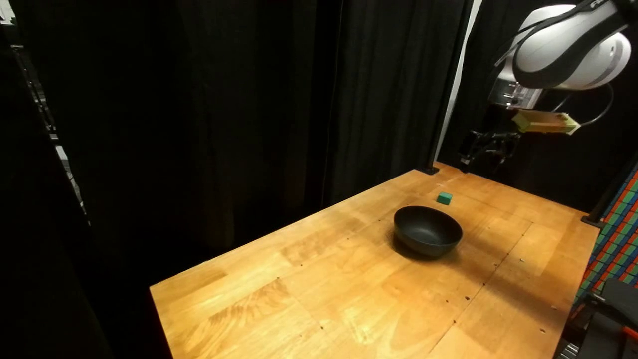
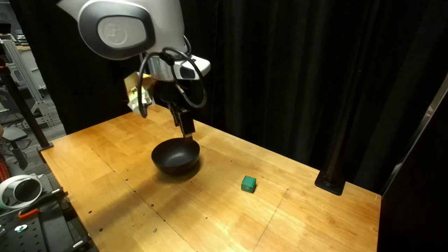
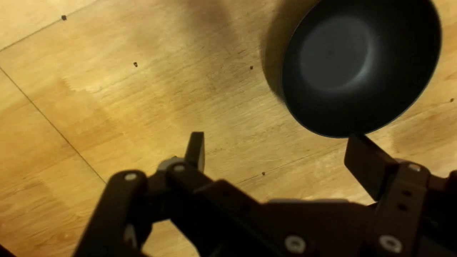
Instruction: Put the green block in the black bowl
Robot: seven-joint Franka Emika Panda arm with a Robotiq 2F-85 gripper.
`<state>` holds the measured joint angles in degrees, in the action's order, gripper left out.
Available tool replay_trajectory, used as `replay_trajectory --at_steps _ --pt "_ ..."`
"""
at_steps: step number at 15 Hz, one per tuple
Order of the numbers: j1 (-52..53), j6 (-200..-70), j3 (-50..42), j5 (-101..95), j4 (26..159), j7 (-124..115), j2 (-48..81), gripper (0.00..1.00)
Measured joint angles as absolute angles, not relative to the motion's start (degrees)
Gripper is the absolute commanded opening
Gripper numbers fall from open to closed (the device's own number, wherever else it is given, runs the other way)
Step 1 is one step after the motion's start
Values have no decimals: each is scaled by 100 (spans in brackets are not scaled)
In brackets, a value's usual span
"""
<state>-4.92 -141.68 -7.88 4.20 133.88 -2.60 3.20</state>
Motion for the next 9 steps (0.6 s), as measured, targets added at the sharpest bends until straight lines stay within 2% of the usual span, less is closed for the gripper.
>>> replay_trajectory --at_steps 9 --pt "-403 -16104 -1228 -3 12388 -1866 2381 100"
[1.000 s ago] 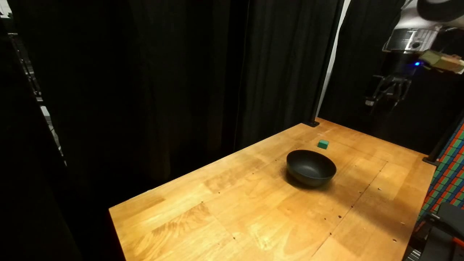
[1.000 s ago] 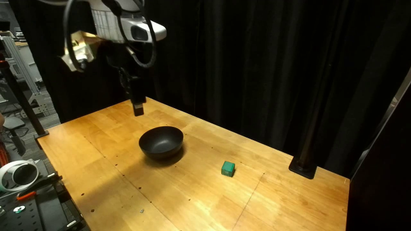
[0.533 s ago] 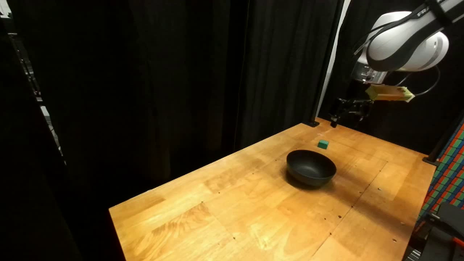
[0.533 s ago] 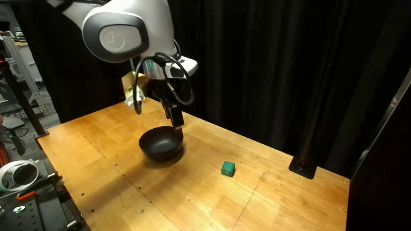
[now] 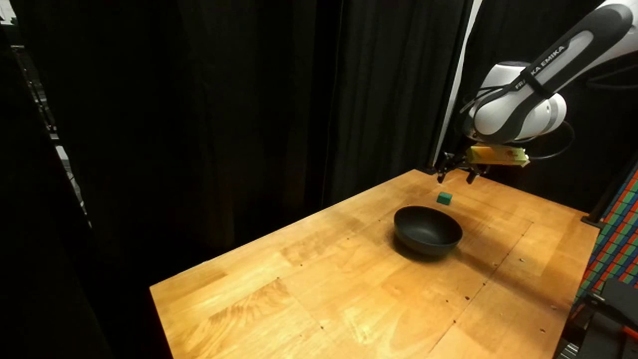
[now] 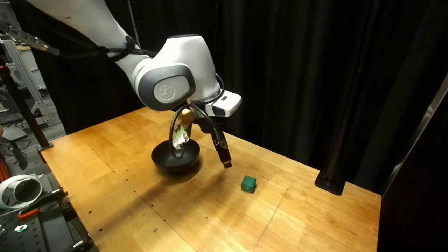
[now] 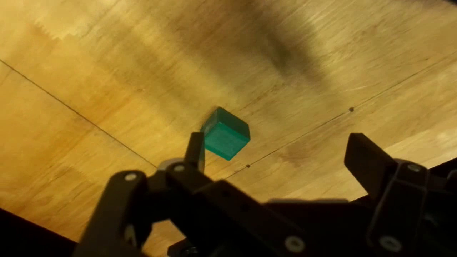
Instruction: Put the green block in the black bowl
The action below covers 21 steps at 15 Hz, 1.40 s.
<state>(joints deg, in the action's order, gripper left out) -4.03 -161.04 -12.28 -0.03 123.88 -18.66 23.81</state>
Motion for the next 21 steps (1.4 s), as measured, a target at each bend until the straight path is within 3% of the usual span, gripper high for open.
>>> replay_trajectory --at_steps 12,13,15,21 --pt "255 -16818 -2115 446 11381 -3135 4047 98" --pt "290 -16828 -2150 498 11329 -3168 4124 75" --pt "340 -16878 -2205 575 11234 -3243 4272 69" --pt "390 -16938 -2298 696 11026 -3375 4605 22"
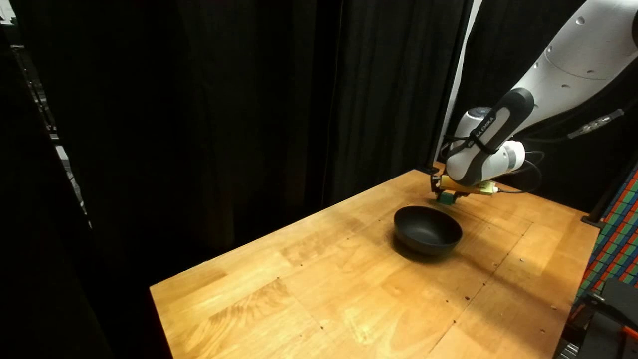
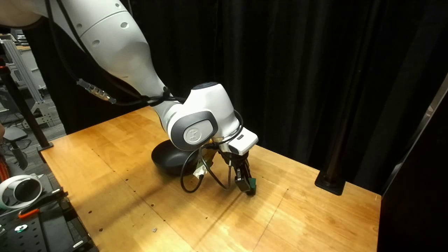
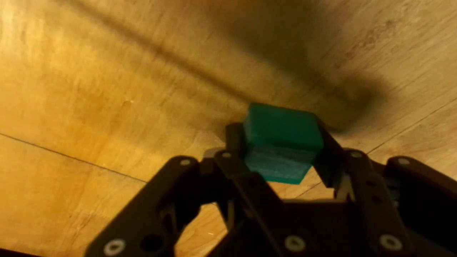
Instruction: Put the green block in the black bowl
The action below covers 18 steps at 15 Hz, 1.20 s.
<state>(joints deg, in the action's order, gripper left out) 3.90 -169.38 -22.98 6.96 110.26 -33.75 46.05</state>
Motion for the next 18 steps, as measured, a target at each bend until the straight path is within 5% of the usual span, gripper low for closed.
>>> replay_trajectory --at_steps 10,18 --pt "537 -15188 -2625 602 11182 -3173 3353 22" --pt "73 -13092 -1256 936 12118 -2365 1449 22"
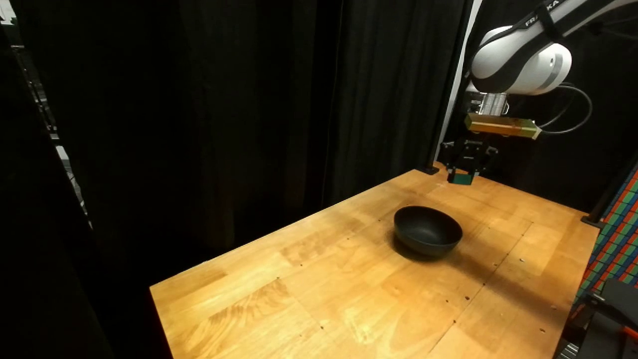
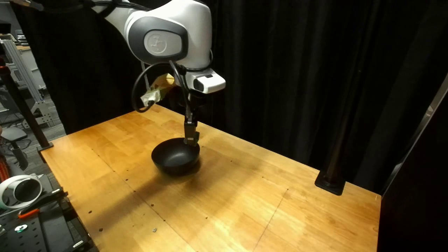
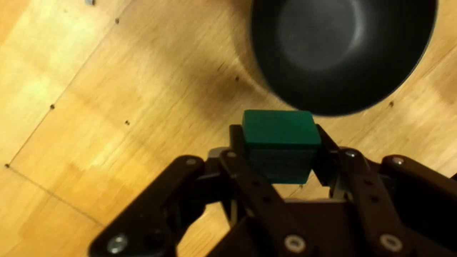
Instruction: Put the green block in the black bowl
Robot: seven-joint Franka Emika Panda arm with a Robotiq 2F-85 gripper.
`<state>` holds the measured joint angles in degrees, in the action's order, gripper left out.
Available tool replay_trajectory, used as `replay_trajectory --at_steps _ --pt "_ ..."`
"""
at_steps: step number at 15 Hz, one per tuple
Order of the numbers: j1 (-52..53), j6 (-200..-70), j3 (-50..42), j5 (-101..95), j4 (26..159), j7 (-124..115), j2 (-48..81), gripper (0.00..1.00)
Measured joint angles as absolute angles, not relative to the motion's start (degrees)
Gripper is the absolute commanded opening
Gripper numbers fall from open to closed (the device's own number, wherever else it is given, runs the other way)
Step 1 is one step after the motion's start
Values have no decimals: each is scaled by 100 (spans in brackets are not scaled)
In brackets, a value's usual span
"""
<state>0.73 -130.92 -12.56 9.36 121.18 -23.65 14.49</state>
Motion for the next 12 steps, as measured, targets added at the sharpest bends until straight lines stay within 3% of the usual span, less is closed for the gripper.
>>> replay_trajectory --at_steps 2,3,4,5,9,12 --pt "47 -13097 -972 1172 12407 -2176 1301 22" --pt "45 -13113 -851 1293 12530 -2077 1263 29" --pt "44 -13170 -737 1399 12646 -1986 1241 72" --pt "44 -13231 -637 1493 12746 -1902 1238 73" --pt "44 -13429 -417 1649 13022 -1754 1238 99" --pt "-28 -13257 -435 1661 13020 -1749 1223 100"
